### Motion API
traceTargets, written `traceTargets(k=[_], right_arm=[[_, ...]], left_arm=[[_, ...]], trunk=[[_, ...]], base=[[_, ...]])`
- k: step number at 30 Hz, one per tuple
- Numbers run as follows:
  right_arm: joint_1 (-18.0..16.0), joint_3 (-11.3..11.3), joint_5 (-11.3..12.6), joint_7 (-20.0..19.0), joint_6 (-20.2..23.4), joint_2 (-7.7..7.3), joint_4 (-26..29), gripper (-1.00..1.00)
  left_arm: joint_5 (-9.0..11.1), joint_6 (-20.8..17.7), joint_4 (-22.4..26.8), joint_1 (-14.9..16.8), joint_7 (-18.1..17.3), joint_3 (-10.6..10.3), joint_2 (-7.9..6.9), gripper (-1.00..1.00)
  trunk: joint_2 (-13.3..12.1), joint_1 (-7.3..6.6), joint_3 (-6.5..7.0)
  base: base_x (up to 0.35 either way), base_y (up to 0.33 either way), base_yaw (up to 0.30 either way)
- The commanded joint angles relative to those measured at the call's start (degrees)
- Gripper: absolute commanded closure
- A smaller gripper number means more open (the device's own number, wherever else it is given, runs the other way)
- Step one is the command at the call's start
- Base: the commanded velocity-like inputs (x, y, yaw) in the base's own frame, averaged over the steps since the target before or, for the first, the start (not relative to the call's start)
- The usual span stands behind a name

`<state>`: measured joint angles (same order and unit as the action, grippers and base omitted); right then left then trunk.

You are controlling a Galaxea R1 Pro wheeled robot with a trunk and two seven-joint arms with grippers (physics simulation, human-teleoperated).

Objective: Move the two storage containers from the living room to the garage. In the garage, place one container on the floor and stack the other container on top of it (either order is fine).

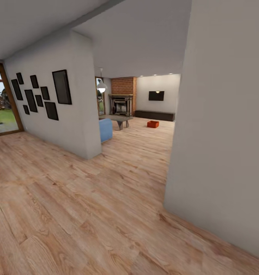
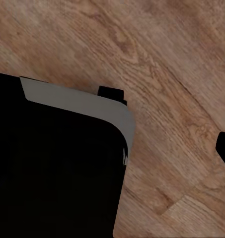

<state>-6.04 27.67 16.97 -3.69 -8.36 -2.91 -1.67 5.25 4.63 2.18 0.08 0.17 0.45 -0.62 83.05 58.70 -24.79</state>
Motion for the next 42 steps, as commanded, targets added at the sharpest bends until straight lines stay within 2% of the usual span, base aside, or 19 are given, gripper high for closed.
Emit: traceTargets(k=[1, 16, 28, 42], right_arm=[[-0.07, 0.37, 0.61, -0.35, -0.34, 0.01, -0.18, -1.00], [-0.09, 0.37, 0.61, -0.35, -0.32, -0.02, -0.18, -1.00], [-0.06, 0.37, 0.61, -0.35, -0.28, 0.06, -0.18, -1.00], [-0.09, 0.37, 0.61, -0.35, -0.25, 0.04, -0.18, -1.00]], left_arm=[[0.55, 0.12, 0.01, 0.01, 0.01, -0.01, 0.01, -1.00], [0.55, 0.12, 0.01, 0.01, 0.01, -0.01, 0.04, -1.00], [0.55, 0.12, 0.01, 0.01, -0.07, -0.01, 0.09, -1.00], [0.55, 0.12, 0.01, 0.01, -0.04, -0.01, 0.10, -1.00]], trunk=[[0.03, 0.03, -0.05], [0.03, 0.03, -0.05], [0.03, 0.03, -0.05], [0.03, 0.03, -0.05]], base=[[0.322, 0.000, 0.271], [0.322, 0.000, 0.265], [0.322, 0.000, 0.021], [0.322, 0.000, 0.145]])
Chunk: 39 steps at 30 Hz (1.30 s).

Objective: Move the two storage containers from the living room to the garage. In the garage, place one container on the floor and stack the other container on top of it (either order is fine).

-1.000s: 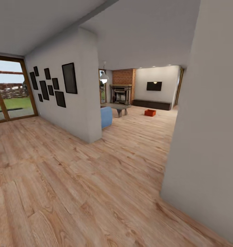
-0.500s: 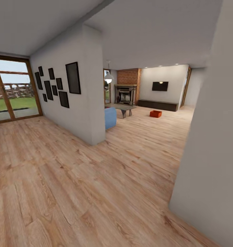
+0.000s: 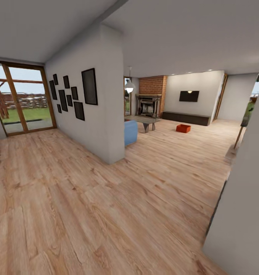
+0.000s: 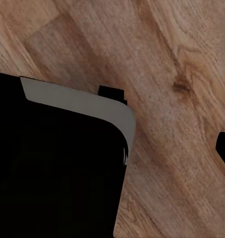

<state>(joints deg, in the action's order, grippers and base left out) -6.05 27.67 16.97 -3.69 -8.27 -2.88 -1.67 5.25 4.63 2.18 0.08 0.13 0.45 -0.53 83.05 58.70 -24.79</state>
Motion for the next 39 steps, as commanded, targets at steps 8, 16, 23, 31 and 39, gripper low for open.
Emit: traceTargets(k=[8, 16, 23, 31, 39], right_arm=[[-0.08, 0.37, 0.61, -0.42, -0.34, 0.02, -0.18, -1.00], [-0.06, 0.37, 0.61, -0.44, -0.34, -0.02, -0.18, -1.00], [-0.06, 0.37, 0.61, -0.44, -0.34, -0.02, -0.18, -1.00], [-0.07, 0.37, 0.61, -0.44, -0.34, -0.01, -0.18, -1.00], [-0.08, 0.37, 0.61, -0.44, -0.34, 0.02, -0.20, -1.00]], left_arm=[[0.55, 0.12, 0.01, 0.01, 0.02, -0.01, 0.01, -1.00], [0.55, 0.12, 0.01, 0.01, -0.03, -0.01, 0.01, -1.00], [0.55, 0.12, 0.01, 0.01, -0.02, -0.01, 0.01, -1.00], [0.55, 0.12, 0.01, 0.01, 0.04, -0.01, -0.01, -1.00], [0.55, 0.12, 0.01, 0.01, 0.04, -0.01, -0.01, -1.00]], trunk=[[0.03, 0.03, -0.05], [0.03, 0.03, -0.05], [0.03, 0.03, -0.05], [0.03, 0.03, -0.05], [0.03, 0.03, -0.05]], base=[[0.322, 0.000, 0.002], [0.322, 0.000, 0.000], [0.322, 0.000, 0.000], [0.323, 0.000, 0.000], [0.322, 0.000, 0.000]])
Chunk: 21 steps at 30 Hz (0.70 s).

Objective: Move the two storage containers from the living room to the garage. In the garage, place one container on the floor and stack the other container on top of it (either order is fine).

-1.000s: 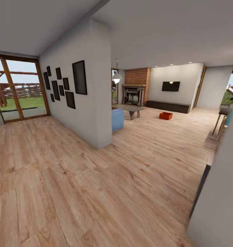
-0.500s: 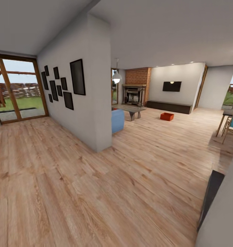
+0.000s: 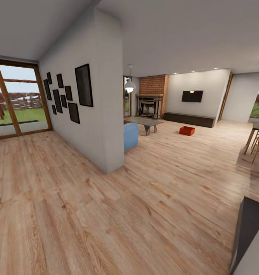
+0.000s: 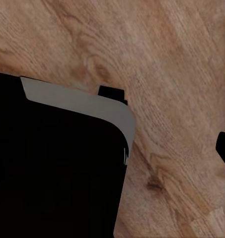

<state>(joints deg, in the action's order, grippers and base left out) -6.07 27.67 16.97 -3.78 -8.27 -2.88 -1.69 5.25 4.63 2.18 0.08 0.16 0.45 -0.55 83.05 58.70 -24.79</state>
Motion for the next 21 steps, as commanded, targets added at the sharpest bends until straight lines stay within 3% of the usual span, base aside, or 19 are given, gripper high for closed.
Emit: traceTargets(k=[1, 10, 21], right_arm=[[-0.06, 0.36, 0.61, -0.35, -0.34, 0.03, -0.17, -1.00], [-0.03, 0.36, 0.61, -0.35, -0.34, 0.05, -0.17, -1.00], [-0.08, 0.36, 0.61, -0.35, -0.34, -0.01, -0.16, -1.00]], left_arm=[[0.55, 0.12, 0.01, 0.01, -0.01, -0.01, 0.01, -1.00], [0.55, 0.12, 0.01, 0.01, -0.01, -0.01, 0.02, -1.00], [0.55, 0.12, 0.01, 0.01, -0.05, -0.01, 0.00, -1.00]], trunk=[[0.03, 0.03, -0.05], [0.03, 0.03, -0.05], [0.03, 0.03, -0.05]], base=[[0.322, 0.000, 0.000], [0.322, 0.000, -0.005], [0.322, 0.000, -0.217]])
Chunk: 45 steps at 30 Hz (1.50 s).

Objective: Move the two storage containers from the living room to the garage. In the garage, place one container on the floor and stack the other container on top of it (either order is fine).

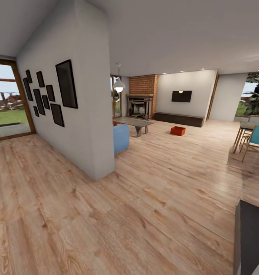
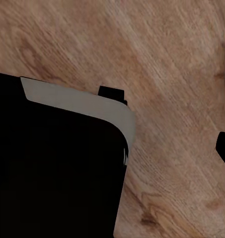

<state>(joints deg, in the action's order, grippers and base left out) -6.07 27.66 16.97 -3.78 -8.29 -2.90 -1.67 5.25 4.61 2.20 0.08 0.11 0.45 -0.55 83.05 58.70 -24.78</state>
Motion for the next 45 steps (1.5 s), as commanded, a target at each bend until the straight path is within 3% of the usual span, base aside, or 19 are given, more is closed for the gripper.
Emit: traceTargets(k=[1, 10, 35, 45], right_arm=[[-0.06, 0.37, 0.61, -0.35, -0.32, 0.01, -0.18, -1.00], [-0.07, 0.37, 0.61, -0.32, -0.32, 0.02, -0.18, -1.00], [-0.07, 0.37, 0.61, -0.33, -0.32, 0.01, -0.18, -1.00], [-0.05, 0.37, 0.61, -0.35, -0.32, 0.00, -0.18, -1.00]], left_arm=[[0.55, 0.14, 0.00, 0.01, 0.03, -0.01, 0.01, -1.00], [0.55, 0.14, 0.00, 0.01, 0.02, -0.01, -0.01, -1.00], [0.55, 0.14, 0.00, 0.01, 0.00, -0.01, 0.01, -1.00], [0.55, 0.14, 0.00, 0.01, 0.00, -0.01, 0.00, -1.00]], trunk=[[0.03, 0.03, -0.06], [0.03, 0.03, -0.06], [0.03, 0.03, -0.06], [0.03, 0.03, -0.06]], base=[[0.323, 0.000, -0.241], [0.323, 0.000, -0.227], [0.323, 0.000, -0.009], [0.322, 0.000, -0.210]])
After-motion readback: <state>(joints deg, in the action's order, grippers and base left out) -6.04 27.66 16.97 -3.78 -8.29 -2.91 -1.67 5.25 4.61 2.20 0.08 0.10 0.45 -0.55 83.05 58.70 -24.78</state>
